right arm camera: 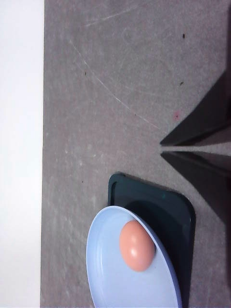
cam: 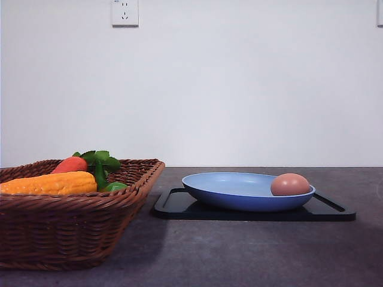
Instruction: Transfer egg from basket to plate and serve
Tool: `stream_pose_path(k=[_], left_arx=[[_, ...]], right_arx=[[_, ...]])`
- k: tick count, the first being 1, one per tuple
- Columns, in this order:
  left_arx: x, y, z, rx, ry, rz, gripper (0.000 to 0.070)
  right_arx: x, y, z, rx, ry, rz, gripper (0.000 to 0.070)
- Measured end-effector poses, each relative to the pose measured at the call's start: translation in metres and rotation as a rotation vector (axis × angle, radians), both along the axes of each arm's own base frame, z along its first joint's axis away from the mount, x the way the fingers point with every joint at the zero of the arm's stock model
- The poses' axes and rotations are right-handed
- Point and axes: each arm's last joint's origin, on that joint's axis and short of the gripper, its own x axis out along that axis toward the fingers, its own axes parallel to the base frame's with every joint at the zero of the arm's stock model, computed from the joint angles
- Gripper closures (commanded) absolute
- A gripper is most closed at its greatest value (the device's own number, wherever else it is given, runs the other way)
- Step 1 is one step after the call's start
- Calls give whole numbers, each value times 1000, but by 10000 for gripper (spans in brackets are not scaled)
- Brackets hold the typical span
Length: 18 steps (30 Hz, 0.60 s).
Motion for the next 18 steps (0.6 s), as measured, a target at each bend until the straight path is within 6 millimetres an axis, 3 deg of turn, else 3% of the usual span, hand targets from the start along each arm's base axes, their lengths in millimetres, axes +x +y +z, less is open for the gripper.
stream_pose_path(k=[18], left_arx=[[0,0,0,0,0,0,700]], right_arx=[[0,0,0,0,0,0,700]])
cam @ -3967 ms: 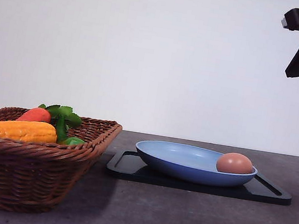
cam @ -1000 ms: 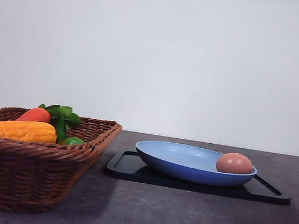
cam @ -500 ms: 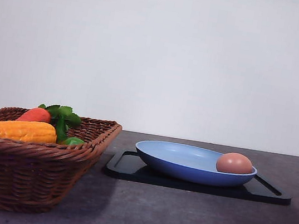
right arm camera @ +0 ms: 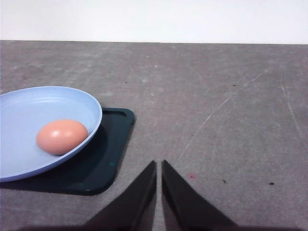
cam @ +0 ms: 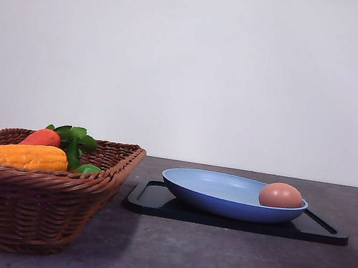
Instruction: Transfer egg from basket to plate and serve
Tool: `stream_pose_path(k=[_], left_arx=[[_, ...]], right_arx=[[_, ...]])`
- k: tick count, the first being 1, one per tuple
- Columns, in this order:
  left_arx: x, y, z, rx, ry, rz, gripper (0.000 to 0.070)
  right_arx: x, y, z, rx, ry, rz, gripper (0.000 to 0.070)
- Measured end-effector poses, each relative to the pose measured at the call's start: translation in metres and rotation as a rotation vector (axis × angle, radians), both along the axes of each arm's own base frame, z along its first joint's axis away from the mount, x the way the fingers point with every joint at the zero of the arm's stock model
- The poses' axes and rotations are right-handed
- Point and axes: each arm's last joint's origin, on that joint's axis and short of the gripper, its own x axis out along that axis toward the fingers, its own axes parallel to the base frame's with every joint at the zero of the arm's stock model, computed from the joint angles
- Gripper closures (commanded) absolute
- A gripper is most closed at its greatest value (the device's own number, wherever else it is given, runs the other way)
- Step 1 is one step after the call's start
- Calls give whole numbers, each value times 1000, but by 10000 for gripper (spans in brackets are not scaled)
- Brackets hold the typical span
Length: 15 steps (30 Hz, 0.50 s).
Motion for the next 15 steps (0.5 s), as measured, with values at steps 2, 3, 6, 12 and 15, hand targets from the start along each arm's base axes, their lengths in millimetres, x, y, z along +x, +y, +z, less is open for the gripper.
stream_pose_path(k=[2,3,6,12,15], left_arx=[[0,0,0,0,0,0,700],[0,0,0,0,0,0,700],[0,0,0,0,0,0,700],[0,0,0,0,0,0,700],[0,0,0,0,0,0,700]], right_arx=[[0,0,0,0,0,0,700],[0,0,0,0,0,0,700],[0,0,0,0,0,0,700],[0,0,0,0,0,0,700],[0,0,0,0,0,0,700]])
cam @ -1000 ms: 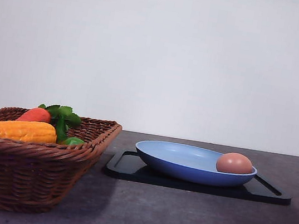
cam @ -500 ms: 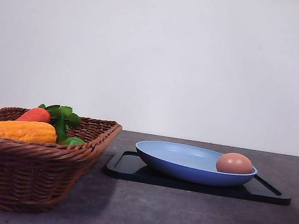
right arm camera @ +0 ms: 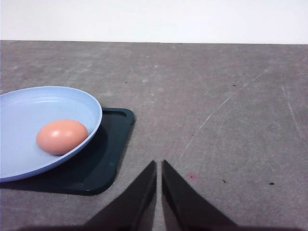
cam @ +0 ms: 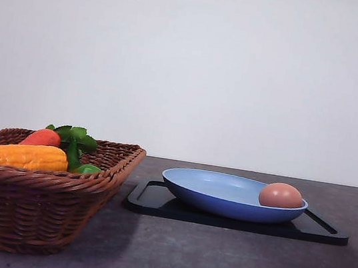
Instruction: Transfer egg from basket to plate and serve
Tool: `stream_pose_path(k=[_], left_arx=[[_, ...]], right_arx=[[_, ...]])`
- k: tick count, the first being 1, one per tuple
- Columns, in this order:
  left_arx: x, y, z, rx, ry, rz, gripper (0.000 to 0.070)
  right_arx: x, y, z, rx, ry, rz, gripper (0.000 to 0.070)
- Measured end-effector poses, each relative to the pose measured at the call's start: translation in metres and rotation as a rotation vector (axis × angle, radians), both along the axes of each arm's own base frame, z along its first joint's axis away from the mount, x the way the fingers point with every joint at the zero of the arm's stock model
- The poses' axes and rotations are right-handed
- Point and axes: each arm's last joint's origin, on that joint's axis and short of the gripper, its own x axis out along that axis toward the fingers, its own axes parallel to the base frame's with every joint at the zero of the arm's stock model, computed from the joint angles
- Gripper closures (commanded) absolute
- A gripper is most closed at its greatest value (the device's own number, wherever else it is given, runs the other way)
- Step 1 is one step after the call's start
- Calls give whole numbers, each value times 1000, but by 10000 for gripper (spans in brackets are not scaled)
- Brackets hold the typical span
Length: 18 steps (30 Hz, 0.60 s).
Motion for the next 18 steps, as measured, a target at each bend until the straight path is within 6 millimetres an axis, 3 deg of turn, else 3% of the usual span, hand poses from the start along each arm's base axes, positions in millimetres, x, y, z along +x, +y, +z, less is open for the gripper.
stream_pose_path(k=[18], left_arx=[[0,0,0,0,0,0,700]], right_arx=[[0,0,0,0,0,0,700]])
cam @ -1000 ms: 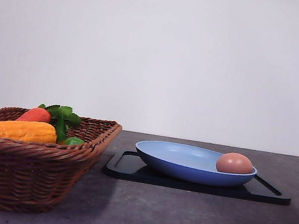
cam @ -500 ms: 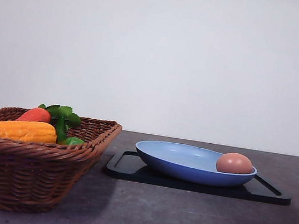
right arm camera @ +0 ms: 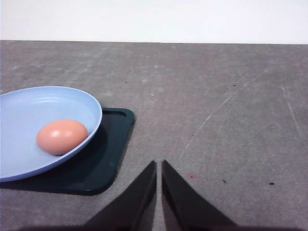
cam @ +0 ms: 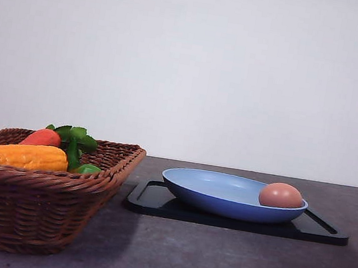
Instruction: Transfer egg from basket to plate and serve
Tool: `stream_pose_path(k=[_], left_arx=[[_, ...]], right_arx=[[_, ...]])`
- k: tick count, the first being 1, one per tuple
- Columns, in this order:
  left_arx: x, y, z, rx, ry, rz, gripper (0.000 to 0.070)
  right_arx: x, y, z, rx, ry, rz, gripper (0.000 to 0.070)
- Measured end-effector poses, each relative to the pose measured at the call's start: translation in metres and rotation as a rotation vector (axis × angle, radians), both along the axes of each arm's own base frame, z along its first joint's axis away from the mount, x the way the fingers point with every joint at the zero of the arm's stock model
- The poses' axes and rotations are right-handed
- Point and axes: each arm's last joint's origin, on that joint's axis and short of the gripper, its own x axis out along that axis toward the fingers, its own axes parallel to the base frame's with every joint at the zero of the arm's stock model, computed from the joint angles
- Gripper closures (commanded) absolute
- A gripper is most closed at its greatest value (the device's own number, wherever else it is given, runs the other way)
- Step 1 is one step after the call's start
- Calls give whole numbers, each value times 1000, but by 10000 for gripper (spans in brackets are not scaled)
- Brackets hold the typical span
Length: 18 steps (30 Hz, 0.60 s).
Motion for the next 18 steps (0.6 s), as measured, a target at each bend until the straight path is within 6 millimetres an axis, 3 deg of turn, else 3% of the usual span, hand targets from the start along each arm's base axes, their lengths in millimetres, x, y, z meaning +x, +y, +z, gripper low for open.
stream_pose_path(k=[18], left_arx=[[0,0,0,0,0,0,700]], right_arx=[[0,0,0,0,0,0,700]])
